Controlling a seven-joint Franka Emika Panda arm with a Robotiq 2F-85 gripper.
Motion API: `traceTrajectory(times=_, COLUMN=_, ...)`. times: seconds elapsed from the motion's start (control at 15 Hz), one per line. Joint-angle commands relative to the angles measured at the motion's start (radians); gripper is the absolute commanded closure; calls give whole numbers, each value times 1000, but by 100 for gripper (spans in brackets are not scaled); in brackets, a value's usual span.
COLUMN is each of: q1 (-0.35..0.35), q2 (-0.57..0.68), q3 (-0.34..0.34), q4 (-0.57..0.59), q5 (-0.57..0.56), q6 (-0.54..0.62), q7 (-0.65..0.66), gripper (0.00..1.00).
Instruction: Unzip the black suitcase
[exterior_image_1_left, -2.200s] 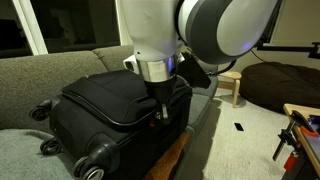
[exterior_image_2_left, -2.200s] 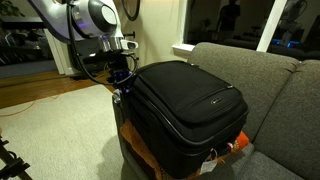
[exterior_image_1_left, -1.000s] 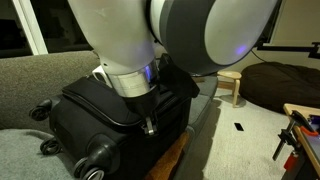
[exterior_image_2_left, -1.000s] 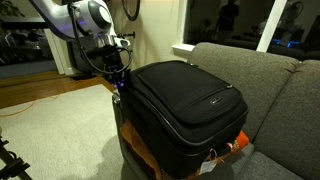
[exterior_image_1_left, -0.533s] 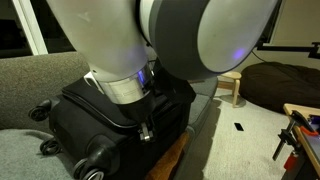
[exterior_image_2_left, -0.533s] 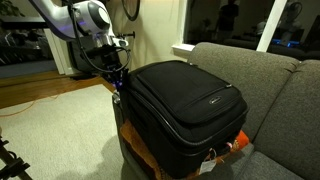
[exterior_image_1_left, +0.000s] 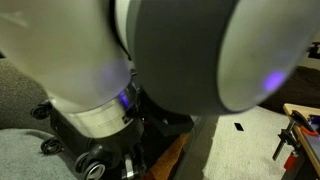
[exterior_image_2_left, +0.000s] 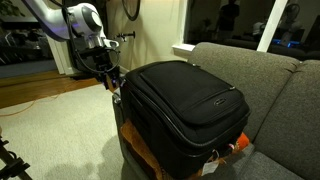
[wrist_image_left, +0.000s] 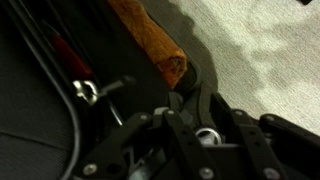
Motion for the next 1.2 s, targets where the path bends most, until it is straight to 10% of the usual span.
traceTrajectory(times=0.0, q1=53, q2=52, q3=-3, q4=62, q5=2, q6=15, q7=51, gripper=29)
traceTrajectory(times=0.07, q1=41, q2=32, q3=-1, q4=38, q5=9, q6=0, q7=16, gripper=48)
traceTrajectory(times=0.27, q1=58, q2=57, q3=-2, q4=65, q5=9, q6=2, q7=24, gripper=30)
traceTrajectory(times=1.13, q1=57, q2=57, q3=-6, q4=70, q5=8, q6=2, q7=25, gripper=29)
